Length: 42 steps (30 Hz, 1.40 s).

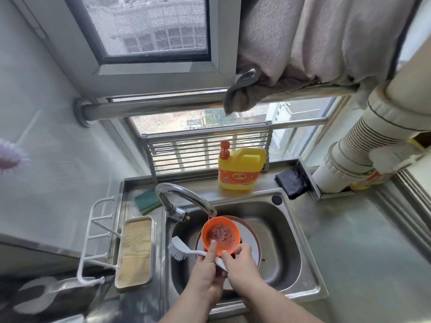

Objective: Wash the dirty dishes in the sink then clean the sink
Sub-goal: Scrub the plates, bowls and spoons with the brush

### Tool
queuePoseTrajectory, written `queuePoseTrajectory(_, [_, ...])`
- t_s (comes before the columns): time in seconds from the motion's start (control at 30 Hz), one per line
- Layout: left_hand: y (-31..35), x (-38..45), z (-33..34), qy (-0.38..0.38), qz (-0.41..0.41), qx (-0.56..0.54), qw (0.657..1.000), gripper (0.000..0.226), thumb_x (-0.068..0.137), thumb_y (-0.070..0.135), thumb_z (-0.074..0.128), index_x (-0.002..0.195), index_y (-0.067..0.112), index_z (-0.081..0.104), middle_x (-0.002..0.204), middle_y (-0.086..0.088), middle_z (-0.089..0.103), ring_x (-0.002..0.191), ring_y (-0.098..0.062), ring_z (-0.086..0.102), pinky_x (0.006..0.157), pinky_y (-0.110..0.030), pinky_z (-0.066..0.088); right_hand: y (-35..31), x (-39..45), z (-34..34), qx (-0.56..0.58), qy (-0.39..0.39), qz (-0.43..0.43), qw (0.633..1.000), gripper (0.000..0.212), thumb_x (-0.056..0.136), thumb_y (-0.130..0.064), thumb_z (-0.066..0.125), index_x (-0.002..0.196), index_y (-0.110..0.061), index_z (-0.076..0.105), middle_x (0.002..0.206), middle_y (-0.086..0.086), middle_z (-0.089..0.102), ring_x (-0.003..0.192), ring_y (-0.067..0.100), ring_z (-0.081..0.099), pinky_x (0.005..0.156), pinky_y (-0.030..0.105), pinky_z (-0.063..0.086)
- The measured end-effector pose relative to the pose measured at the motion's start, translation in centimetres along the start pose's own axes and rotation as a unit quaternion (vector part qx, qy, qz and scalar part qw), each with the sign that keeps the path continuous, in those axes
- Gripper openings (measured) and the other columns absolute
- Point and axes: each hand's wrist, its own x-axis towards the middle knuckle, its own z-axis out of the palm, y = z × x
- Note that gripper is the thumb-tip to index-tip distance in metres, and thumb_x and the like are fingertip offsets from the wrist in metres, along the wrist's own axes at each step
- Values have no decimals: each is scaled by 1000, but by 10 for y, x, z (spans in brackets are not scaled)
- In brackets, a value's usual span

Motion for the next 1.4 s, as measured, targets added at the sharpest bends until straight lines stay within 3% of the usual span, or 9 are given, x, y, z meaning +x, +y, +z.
queuePoseTrajectory(0.13, [0,-8,4,19,19,-5,1000,36,95,29,72,128,15,66,104,-20,78,84,-36,72,69,-40,54,0,5,-3,95,-17,64,993,35,102,-52,60,123,-33,40,111,6,70,66,13,60,50,24,45])
queuePoseTrajectory(0.37, [-12,-14,7,20,8,67,998,51,89,45,74,121,7,62,64,-16,48,44,-19,40,50,-25,37,-5,13,-11,186,-140,170,958,21,103,-34,51,111,-21,64,64,12,61,42,15,43,40,21,32])
queuePoseTrajectory(0.6, [-16,-29,11,13,11,64,998,80,87,65,62,123,-7,65,78,-14,71,60,-25,64,58,-35,53,-1,17,-23,174,-112,173,963,24,101,-22,39,106,-8,58,61,14,57,39,15,38,38,19,26])
queuePoseTrajectory(0.73, [-19,-39,10,140,79,108,981,40,101,42,68,121,11,53,113,-15,69,89,-30,77,68,-38,62,-1,21,-39,162,-100,163,968,24,102,-23,35,106,-11,55,58,13,56,39,15,35,40,19,25])
queuePoseTrajectory(0.9, [-17,-51,26,75,40,226,970,16,102,42,65,117,36,62,125,0,64,108,-34,68,86,-42,63,5,20,-58,159,-127,164,965,21,104,-26,37,113,-18,53,56,10,52,41,14,33,40,19,24])
queuePoseTrajectory(1.0, [-20,-49,38,13,-18,221,975,26,98,40,69,121,26,71,114,-6,78,98,-32,75,95,-49,60,14,14,-68,154,-146,149,966,16,104,-25,39,105,-13,50,56,6,43,40,14,29,42,17,22])
queuePoseTrajectory(1.17, [-35,-43,44,11,-77,161,984,47,88,31,79,124,1,71,99,-17,80,80,-36,78,74,-47,63,24,5,-90,160,-180,133,962,18,106,-28,46,99,-12,51,56,4,36,40,11,24,42,16,20])
queuePoseTrajectory(1.27, [-43,-39,44,-1,-91,140,986,58,83,35,84,126,0,69,108,-20,78,93,-43,77,80,-52,63,26,0,-109,157,-224,71,959,38,101,-48,65,106,-11,59,57,3,36,40,11,25,40,17,22])
queuePoseTrajectory(1.4, [-52,-38,44,-20,-93,83,992,68,77,33,88,131,0,64,121,-27,73,109,-49,72,93,-62,59,28,-9,-147,71,-246,-67,964,92,59,-83,81,124,-19,65,60,-9,60,42,-2,48,40,12,37])
